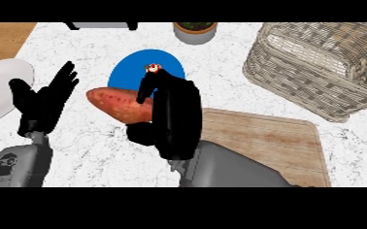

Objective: Pick the sweet potato from the cutting board and place it in the basket

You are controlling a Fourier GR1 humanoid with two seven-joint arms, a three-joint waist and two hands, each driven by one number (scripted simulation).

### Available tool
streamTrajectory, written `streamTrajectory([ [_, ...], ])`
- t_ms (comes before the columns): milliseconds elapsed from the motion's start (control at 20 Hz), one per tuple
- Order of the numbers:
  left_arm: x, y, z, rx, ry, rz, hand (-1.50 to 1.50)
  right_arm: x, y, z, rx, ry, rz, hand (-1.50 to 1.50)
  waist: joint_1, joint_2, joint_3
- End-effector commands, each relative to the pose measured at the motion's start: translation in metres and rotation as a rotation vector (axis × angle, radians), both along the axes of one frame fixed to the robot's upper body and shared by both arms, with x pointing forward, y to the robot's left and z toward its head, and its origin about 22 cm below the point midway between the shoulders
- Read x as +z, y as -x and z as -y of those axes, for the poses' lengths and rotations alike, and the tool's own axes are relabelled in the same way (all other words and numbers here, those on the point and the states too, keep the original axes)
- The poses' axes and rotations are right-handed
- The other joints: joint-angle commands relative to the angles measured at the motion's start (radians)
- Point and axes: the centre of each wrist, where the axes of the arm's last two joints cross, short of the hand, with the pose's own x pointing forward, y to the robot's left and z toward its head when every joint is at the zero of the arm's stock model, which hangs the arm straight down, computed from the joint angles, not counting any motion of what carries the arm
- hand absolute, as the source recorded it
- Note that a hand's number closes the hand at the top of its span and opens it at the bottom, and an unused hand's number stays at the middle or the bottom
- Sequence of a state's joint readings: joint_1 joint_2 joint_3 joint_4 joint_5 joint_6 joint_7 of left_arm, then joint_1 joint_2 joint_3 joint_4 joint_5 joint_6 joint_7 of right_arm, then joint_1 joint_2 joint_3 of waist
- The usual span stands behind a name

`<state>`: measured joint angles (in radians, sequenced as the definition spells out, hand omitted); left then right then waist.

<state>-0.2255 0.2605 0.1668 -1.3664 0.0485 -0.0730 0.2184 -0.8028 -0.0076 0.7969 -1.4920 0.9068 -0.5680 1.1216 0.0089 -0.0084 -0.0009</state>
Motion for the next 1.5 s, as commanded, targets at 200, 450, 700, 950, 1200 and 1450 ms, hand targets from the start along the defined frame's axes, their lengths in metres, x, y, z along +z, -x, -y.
streamTrajectory([
  [200, 0.002, 0.002, -0.003, 0.001, -0.019, 0.011, 0.00, 0.074, -0.031, 0.000, -0.218, -0.030, -0.014, 1.50, -0.002, 0.006, 0.000],
  [450, 0.004, -0.009, 0.007, 0.010, -0.004, 0.006, 0.00, 0.092, -0.051, 0.006, -0.311, -0.030, 0.035, 1.50, -0.008, 0.007, 0.000],
  [700, 0.000, 0.005, -0.001, 0.013, 0.013, 0.006, 0.00, 0.123, -0.086, 0.046, -0.392, -0.010, 0.065, 1.50, -0.010, 0.006, 0.000],
  [950, -0.003, 0.001, 0.007, 0.015, 0.007, 0.007, 0.00, 0.131, -0.122, 0.072, -0.541, 0.075, 0.037, 1.50, -0.009, 0.009, 0.000],
  [1200, 0.003, -0.009, 0.010, 0.019, 0.002, -0.006, 0.00, 0.126, -0.142, 0.128, -0.597, 0.073, 0.015, 1.50, -0.015, 0.010, 0.001],
  [1450, -0.003, -0.002, -0.029, 0.016, 0.008, 0.009, 0.00, 0.089, -0.140, 0.161, -0.597, 0.088, 0.036, 1.50, -0.013, 0.009, 0.001],
])
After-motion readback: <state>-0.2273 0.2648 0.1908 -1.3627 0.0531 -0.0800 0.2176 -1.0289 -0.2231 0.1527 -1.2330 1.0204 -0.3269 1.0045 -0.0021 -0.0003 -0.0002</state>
